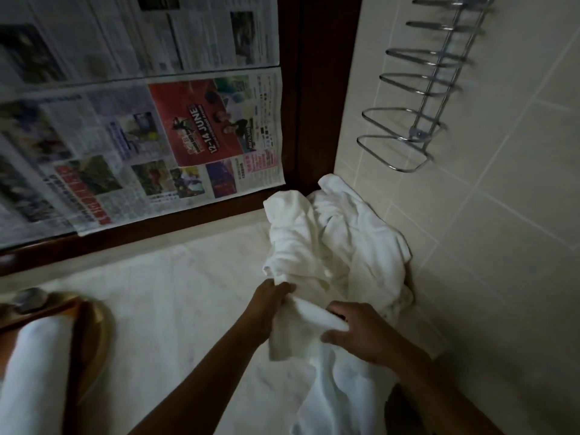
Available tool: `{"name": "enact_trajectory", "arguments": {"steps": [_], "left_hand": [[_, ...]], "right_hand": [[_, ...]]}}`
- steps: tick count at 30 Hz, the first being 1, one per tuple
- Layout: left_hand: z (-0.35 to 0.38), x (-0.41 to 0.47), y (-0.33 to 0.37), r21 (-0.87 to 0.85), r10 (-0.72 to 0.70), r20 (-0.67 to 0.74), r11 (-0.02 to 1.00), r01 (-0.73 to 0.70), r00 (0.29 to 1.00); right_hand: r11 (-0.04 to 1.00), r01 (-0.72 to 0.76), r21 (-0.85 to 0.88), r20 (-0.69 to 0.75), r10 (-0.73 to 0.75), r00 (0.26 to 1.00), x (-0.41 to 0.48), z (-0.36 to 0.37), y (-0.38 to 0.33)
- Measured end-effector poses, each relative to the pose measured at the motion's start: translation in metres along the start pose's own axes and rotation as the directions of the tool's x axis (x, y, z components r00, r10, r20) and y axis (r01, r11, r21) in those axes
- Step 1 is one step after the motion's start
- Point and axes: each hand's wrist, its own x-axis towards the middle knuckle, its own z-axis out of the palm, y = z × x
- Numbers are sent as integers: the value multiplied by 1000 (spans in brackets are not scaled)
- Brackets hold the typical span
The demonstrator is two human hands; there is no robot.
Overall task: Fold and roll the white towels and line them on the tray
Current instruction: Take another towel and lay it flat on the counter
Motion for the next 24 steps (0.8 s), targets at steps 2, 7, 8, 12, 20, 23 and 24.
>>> {"name": "enact_trajectory", "arguments": {"steps": [2, 7, 8, 12, 20, 23, 24], "left_hand": [[-15, -15, -9, 11, 4, -6, 1000, -4, 1000], [-71, -48, -25, 152, 51, -26, 987, -46, 998], [-82, -54, -25, 150, 53, -52, 988, -45, 997], [-128, -82, -27, 203, 98, -134, 977, -70, 986], [-177, -142, -36, 236, 233, -370, 960, -152, 899], [-182, -157, -43, 278, 268, -410, 947, -161, 872], [-183, -161, -46, 304, 278, -410, 940, -157, 869]], "right_hand": [[1000, 8, -18, -23, -8, 1000, 1, 0, 4], [996, -22, 91, -278, 46, 960, 18, -20, -1], [990, -56, 127, -337, 96, 937, 23, -32, -1], [979, -61, 195, -584, 166, 795, 53, -78, -1], [974, 24, 224, -835, 179, 521, 105, -133, 1], [977, -172, 128, -647, 214, 732, 116, -88, 24], [971, -231, 66, -591, 225, 775, 119, -66, 32]]}}
